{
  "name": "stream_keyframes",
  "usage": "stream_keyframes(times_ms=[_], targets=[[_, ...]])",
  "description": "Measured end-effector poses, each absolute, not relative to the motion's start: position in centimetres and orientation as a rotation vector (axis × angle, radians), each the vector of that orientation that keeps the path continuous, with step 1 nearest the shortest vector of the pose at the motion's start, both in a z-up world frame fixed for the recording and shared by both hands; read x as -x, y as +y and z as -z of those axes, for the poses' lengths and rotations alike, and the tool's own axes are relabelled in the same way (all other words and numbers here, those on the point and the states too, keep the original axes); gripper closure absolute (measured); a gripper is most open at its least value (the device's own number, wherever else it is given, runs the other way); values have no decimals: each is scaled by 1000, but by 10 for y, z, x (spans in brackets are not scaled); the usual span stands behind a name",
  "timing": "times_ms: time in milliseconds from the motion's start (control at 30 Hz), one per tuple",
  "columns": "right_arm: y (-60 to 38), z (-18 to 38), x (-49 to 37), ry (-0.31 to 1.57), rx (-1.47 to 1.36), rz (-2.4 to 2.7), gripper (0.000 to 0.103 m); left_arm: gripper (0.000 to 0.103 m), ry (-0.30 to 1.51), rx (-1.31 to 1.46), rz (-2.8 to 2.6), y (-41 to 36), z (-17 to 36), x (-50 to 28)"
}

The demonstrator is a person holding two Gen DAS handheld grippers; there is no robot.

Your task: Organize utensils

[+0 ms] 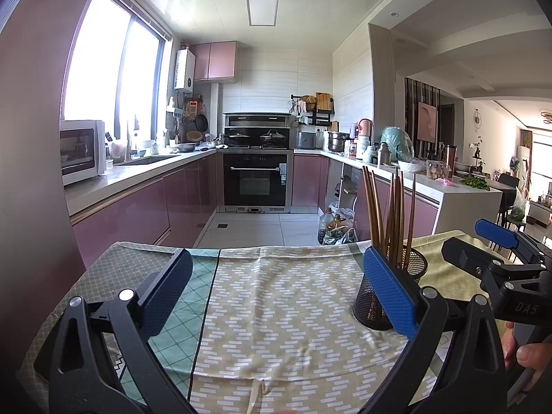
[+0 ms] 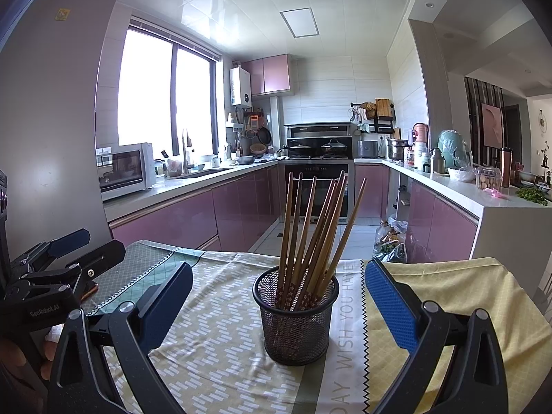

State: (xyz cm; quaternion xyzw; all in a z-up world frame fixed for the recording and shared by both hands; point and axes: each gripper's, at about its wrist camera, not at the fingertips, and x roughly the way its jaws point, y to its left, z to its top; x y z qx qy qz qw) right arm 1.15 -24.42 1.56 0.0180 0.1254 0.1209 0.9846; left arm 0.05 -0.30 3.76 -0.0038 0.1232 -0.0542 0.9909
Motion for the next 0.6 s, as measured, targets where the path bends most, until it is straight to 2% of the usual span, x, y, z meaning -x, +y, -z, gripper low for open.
stream_keyframes(times_ms=[600], targets=[[-244,-16,-13,248,-42,-240,6,6,248,9,111,-4,-38,1]])
